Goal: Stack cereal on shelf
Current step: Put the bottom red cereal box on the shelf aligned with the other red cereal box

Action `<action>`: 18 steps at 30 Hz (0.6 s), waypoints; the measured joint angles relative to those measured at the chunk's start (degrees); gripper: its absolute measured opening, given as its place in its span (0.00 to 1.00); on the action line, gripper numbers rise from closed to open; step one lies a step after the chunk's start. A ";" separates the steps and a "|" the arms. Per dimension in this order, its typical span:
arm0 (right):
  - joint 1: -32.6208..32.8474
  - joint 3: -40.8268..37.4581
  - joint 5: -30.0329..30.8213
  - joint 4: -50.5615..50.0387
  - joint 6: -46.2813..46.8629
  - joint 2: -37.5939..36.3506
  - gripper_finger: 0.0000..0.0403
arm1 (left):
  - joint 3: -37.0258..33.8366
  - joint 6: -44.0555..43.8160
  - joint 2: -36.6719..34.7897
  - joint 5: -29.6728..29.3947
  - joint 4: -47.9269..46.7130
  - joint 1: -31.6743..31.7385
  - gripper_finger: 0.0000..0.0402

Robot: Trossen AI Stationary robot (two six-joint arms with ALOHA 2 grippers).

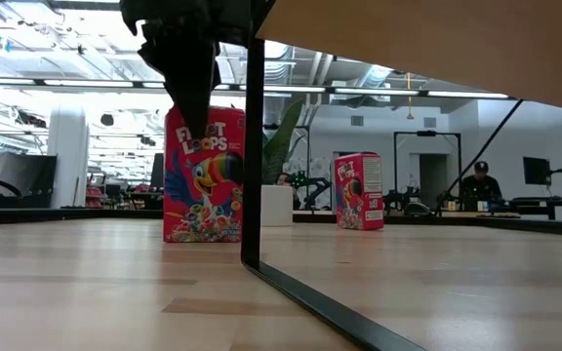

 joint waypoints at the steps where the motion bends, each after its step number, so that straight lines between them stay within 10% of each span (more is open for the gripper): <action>1: 0.00 0.02 0.00 -0.02 -0.02 0.00 0.29 | 0.00 0.00 0.00 0.00 0.01 0.00 0.52; 18: -0.75 0.01 0.04 -0.02 -0.02 0.00 0.29 | 0.02 -2.05 -1.10 1.50 -0.44 0.00 0.38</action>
